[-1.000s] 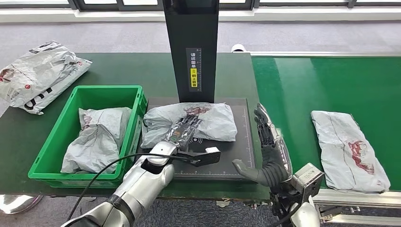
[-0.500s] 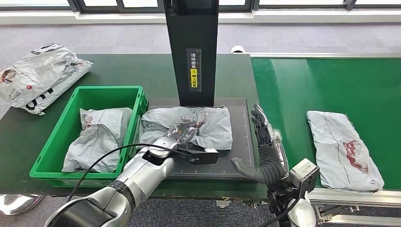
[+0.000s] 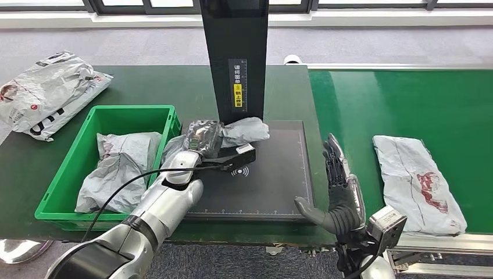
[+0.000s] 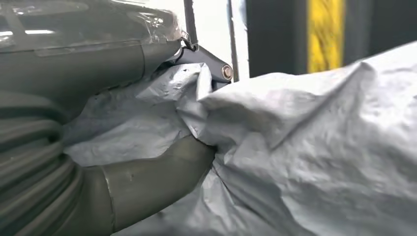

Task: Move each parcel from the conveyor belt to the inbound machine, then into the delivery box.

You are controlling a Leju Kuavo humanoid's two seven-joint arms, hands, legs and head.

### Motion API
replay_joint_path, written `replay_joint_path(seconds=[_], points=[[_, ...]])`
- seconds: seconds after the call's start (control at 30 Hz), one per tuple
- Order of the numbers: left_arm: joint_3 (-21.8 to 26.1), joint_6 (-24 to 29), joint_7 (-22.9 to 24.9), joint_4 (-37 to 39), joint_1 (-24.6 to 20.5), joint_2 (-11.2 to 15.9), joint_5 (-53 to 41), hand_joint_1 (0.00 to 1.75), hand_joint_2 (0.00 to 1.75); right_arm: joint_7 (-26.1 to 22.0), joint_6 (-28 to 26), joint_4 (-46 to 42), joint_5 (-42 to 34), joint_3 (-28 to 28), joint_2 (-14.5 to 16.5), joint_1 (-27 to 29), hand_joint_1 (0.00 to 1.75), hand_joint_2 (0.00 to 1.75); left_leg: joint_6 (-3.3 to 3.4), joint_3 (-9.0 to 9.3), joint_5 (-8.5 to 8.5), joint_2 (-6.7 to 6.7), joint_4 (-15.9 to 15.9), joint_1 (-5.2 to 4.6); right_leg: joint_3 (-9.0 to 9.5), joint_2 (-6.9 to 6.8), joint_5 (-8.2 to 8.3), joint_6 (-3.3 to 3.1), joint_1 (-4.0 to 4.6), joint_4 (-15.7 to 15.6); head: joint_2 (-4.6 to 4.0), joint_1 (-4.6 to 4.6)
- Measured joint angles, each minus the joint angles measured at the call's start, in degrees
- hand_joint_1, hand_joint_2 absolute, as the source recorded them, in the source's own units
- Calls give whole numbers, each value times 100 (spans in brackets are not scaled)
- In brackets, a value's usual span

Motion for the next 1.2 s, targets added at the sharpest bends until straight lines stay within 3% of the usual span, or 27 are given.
replay_joint_path(seconds=[0.13,0.27,0.47,0.73,0.87,1.0,1.2], points=[[488,984,-30,-1297,445,91,187,175,175,-9,-158,-75,33,-17,0,88,0,175,-2,-2,-2,7,0,0,-4,6,-1,0,0,0,0,0],[886,977,-109,-2460,836,159,229,175,175,-15,-232,-90,45,-18,-2,130,0,175,-3,-7,-3,6,0,0,-8,4,-5,1,1,-1,0,0],[1110,1061,-176,-3210,1118,168,193,175,175,-18,-248,-91,47,-17,-2,135,0,175,-2,-10,-2,5,0,0,-7,3,-5,1,0,0,0,0],[1984,1350,-1225,-5358,1764,-78,298,175,175,-149,-368,-90,46,-17,-7,194,0,175,-2,-14,-8,7,-1,0,-13,5,-13,-1,1,0,0,0],[2321,1351,-783,-6057,1934,-78,-139,175,175,-198,-405,-88,19,-17,-17,245,0,175,-3,-14,-11,7,-2,1,-13,3,-16,-2,1,0,0,0],[2555,1251,-22,-6175,1982,177,-659,175,175,-101,-423,-109,24,-18,-16,253,0,175,-4,-12,-10,8,-3,2,-12,3,-14,-5,1,0,0,0],[2771,1064,990,-5809,1934,1073,-704,175,175,59,-349,-192,50,-37,18,218,0,175,-15,-6,-2,11,-3,9,-15,7,-9,-12,3,1,0,-2]])
